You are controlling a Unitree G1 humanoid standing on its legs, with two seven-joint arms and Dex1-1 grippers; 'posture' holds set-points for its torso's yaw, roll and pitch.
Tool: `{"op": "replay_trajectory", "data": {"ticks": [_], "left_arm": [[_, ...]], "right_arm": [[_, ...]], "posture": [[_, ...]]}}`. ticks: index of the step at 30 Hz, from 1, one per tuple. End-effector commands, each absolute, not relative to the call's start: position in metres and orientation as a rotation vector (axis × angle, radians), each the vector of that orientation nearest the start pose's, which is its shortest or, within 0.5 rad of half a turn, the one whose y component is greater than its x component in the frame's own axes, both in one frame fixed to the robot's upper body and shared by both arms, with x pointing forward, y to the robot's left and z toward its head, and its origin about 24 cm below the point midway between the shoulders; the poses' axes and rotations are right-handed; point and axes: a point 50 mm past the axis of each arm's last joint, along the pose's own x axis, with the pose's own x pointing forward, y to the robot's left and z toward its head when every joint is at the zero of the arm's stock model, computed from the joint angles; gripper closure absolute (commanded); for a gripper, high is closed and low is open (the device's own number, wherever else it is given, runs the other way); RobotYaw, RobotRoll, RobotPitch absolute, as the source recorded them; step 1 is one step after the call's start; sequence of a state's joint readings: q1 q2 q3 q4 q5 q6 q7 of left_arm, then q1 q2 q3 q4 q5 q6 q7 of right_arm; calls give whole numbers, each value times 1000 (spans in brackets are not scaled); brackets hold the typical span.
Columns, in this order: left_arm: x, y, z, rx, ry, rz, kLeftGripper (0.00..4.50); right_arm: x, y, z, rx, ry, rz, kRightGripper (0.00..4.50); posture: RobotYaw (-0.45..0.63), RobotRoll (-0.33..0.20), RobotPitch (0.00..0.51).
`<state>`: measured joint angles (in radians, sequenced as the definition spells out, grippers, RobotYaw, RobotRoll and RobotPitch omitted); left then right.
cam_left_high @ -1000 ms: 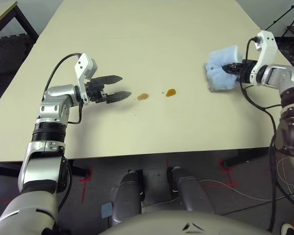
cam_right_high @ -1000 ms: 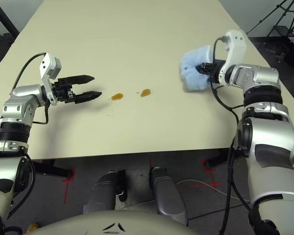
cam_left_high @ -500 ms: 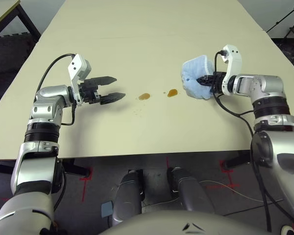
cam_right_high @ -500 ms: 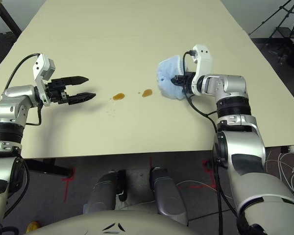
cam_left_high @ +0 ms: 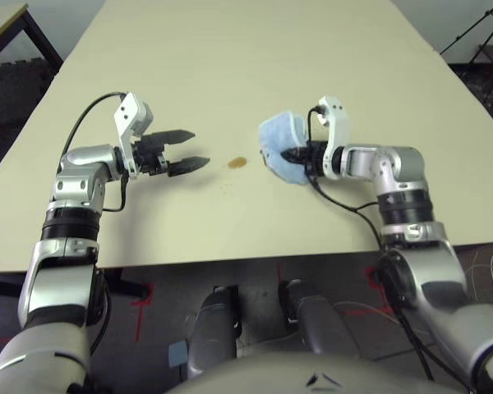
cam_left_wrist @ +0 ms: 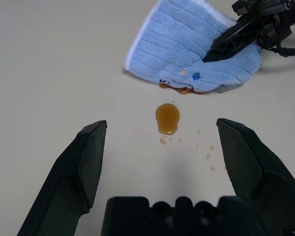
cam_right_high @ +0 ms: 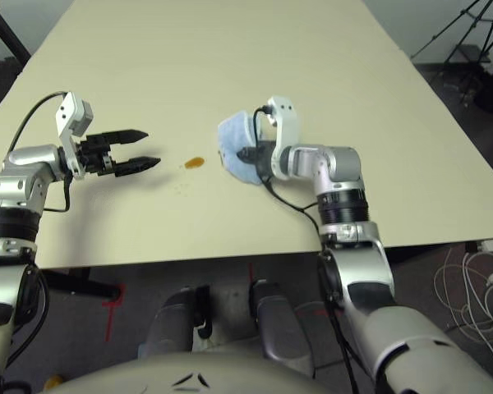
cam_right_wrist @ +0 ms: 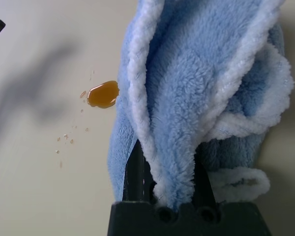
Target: Wipe the water off the table with a rag.
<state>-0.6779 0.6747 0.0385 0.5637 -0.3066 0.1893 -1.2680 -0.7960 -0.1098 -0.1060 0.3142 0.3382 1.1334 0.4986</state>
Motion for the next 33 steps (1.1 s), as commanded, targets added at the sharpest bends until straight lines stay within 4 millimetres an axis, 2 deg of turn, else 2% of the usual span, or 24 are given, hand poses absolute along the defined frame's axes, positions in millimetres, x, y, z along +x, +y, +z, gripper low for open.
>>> {"op": "replay_trajectory", "data": {"ticks": [1,8,10,13,26,33], "left_arm": [[332,248,154,225,160,-1020,0],[332,248,153,224,158,-1015,0],[332,248,153,224,158,-1015,0],[332,248,153,223,157,-1016,0],[333,252,155,222,159,-1013,0],[333,253,156,221,155,-1007,0]], "right_arm": [[348,-104,106,295,702,657,4460],[378,-156,123,245,598,460,4460],[383,-165,128,237,581,435,4460],[385,-165,130,238,579,439,4460],[361,-87,120,294,676,667,4460],[347,-52,119,301,711,755,4460]], "posture": [[-156,0,153],[-158,0,152],[-160,0,151],[-162,0,150],[-165,0,152],[-159,0,154]]}}
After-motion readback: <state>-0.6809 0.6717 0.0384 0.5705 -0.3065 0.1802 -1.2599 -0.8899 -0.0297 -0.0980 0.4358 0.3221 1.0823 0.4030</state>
